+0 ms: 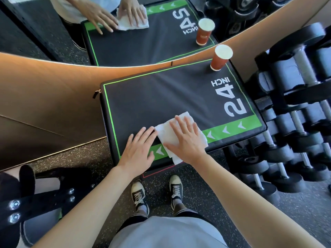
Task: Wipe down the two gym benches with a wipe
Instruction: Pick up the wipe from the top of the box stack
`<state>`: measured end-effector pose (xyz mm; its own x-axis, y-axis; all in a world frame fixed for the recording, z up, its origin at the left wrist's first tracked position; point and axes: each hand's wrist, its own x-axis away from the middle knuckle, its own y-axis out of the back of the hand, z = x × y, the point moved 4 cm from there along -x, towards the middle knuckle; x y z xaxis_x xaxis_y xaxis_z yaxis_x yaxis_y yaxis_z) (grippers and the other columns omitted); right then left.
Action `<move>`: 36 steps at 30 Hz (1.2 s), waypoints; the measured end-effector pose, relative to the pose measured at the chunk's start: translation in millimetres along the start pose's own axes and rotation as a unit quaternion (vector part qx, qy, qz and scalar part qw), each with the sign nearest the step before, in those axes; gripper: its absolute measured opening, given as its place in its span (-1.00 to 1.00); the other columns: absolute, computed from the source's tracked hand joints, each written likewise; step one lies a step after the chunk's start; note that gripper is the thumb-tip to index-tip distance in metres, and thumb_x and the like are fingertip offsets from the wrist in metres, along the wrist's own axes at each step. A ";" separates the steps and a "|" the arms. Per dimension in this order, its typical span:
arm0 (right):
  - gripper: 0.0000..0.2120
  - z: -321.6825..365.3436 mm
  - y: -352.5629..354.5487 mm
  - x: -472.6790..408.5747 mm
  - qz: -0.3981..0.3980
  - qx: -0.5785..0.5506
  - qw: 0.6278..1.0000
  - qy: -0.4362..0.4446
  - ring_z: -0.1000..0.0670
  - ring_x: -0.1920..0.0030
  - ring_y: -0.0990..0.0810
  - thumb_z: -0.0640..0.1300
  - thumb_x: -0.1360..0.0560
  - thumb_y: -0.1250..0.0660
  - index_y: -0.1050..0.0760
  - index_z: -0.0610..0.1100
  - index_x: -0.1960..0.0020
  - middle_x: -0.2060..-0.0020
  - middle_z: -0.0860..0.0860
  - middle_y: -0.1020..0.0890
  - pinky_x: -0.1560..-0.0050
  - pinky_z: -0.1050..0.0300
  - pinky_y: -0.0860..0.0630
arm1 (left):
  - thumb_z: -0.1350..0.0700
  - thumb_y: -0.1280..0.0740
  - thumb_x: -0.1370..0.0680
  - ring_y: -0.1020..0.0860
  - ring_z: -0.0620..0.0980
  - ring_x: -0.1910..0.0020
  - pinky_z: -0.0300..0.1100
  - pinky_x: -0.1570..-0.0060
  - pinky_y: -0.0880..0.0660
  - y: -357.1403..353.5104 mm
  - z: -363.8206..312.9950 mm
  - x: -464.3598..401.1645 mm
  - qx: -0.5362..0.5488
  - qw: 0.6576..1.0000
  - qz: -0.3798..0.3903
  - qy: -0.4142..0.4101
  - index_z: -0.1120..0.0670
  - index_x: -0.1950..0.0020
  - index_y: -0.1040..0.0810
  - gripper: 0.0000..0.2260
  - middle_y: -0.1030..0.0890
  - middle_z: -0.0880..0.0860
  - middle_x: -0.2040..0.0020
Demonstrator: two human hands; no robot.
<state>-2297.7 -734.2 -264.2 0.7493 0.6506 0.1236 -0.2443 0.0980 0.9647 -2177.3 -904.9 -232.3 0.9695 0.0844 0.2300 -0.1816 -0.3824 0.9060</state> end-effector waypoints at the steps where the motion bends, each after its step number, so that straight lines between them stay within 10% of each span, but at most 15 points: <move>1: -0.19 1.8 -1.7 -2.0 -0.006 0.001 1.000 0.002 -0.23 -0.62 -0.09 0.46 -0.51 -0.10 -0.17 0.05 -0.63 -0.63 0.00 -0.19 -0.54 -0.29 -0.17 | 0.09 -0.28 -0.63 -0.01 0.02 -0.71 0.24 -0.62 -0.11 0.7 0.9 2.1 0.001 1.000 -0.001 0.003 -0.05 -0.71 -0.12 -0.34 -0.06 -0.09 -0.72; 19: -0.67 3.2 8.0 7.9 -0.151 0.026 0.985 0.078 -0.19 0.10 -0.50 0.13 -0.64 -0.28 -0.60 -0.13 -0.10 0.03 -0.05 -0.59 0.22 -0.09 -0.50 | 0.11 -0.27 -0.64 -0.03 0.00 -0.70 0.18 -0.63 -0.13 -4.6 -1.9 11.0 0.015 1.000 -0.007 0.017 -0.02 -0.70 -0.17 -0.37 -0.14 -0.06 -0.71; 36: -0.65 -67.7 79.8 37.9 -0.169 -0.042 0.983 -0.049 -0.17 0.14 -0.52 0.09 -0.68 -0.25 -0.54 -0.20 0.00 0.13 -0.08 -0.54 0.26 -0.06 -0.45 | 0.14 -0.30 -0.62 -0.13 0.05 -0.69 0.19 -0.59 -0.19 27.0 -84.8 -48.8 -0.007 0.995 -0.026 -0.100 0.02 -0.68 -0.25 -0.39 -0.23 -0.02 -0.68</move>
<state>-2330.5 -650.8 -198.3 0.8516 0.4941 -0.1752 -0.0170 0.3602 0.9327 -2243.6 -841.3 -188.9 0.9908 -0.0810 0.1080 -0.1304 -0.3691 0.9202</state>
